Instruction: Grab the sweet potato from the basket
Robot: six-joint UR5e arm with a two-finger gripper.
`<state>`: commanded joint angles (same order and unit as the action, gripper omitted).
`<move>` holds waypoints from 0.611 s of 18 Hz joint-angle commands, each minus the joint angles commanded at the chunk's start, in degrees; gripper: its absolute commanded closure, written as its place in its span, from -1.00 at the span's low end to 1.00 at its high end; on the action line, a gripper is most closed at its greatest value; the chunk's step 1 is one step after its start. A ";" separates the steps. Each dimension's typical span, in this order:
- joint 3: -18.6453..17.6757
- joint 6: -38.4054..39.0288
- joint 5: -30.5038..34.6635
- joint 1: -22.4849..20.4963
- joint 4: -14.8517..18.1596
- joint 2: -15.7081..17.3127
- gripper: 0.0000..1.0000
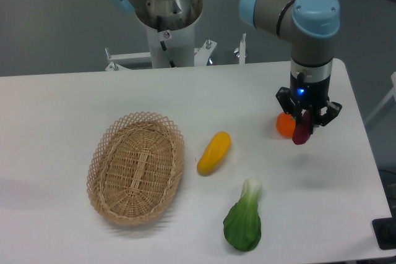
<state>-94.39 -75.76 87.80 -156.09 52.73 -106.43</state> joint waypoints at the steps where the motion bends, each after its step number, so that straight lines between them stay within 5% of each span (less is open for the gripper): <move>1: 0.00 0.00 0.00 0.09 -0.09 -0.09 0.45; 11: 0.18 0.09 -0.35 0.09 -0.18 -0.27 0.44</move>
<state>-94.22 -75.67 87.45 -156.01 52.56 -106.70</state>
